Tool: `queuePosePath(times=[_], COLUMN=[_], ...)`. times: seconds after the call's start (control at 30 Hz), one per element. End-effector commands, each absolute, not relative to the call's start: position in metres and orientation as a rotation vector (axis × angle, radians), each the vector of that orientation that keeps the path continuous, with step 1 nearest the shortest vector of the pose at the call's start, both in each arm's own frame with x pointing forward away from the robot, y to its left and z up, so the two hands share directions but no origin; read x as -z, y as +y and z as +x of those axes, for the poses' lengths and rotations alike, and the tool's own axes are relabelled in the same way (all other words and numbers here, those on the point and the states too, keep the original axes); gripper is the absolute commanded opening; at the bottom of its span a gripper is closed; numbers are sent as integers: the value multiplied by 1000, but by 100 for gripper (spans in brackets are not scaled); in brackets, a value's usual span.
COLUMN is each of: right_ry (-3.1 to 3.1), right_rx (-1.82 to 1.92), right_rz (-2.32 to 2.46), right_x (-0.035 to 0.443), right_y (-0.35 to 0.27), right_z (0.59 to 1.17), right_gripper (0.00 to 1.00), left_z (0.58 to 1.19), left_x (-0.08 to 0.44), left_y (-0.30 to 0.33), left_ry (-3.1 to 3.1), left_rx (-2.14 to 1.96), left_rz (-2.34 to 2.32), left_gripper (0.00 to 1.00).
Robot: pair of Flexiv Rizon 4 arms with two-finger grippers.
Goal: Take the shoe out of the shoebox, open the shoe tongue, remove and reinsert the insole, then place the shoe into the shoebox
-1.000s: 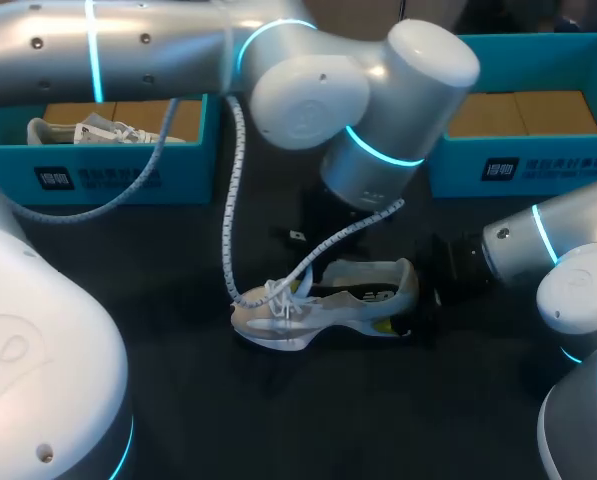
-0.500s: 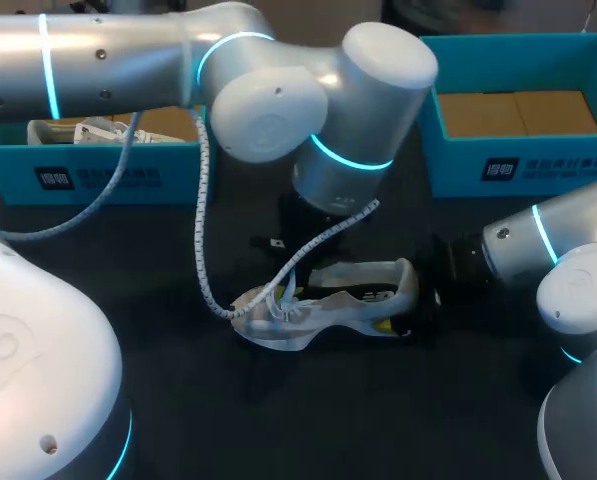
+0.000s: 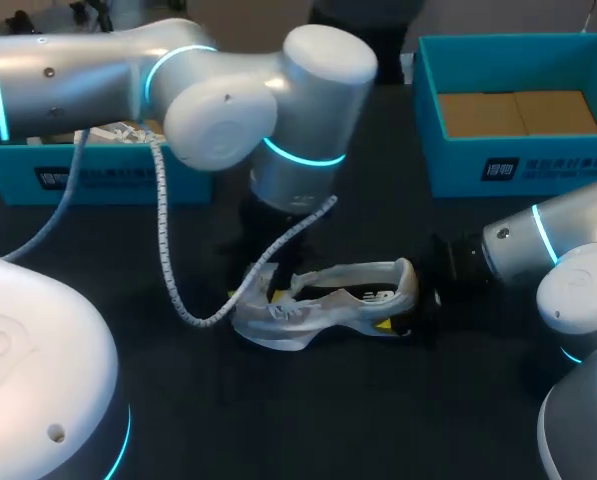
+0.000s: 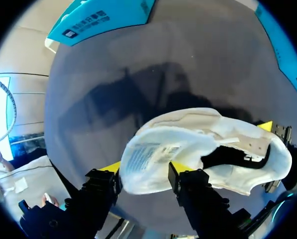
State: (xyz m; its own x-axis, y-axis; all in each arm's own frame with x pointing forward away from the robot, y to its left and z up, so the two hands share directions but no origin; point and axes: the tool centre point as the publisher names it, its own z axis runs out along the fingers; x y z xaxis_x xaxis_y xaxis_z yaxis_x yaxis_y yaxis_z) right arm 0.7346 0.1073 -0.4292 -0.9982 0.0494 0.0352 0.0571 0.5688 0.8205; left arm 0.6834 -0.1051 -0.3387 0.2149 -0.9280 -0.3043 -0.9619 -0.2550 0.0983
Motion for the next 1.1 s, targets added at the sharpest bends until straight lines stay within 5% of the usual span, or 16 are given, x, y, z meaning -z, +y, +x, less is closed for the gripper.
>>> queuePosePath(times=[0.03,0.27,0.47,1.1], right_ry=[-2779,-2779,-2779,-2779], right_rx=[1445,1445,1445,1445], right_rz=[-97,-97,-97,-97], right_x=[432,432,432,432], right_y=[109,109,109,109], right_z=[737,737,737,737], right_gripper=[0,0,0,0], left_z=[679,677,681,683], left_x=[340,359,374,390], left_y=[-93,-76,-64,-54], left_ry=[1808,1768,1724,1688], left_rx=[-381,-401,-395,-379], left_rz=[-2442,-2481,-2500,-2519], left_gripper=[62,64,77,86])
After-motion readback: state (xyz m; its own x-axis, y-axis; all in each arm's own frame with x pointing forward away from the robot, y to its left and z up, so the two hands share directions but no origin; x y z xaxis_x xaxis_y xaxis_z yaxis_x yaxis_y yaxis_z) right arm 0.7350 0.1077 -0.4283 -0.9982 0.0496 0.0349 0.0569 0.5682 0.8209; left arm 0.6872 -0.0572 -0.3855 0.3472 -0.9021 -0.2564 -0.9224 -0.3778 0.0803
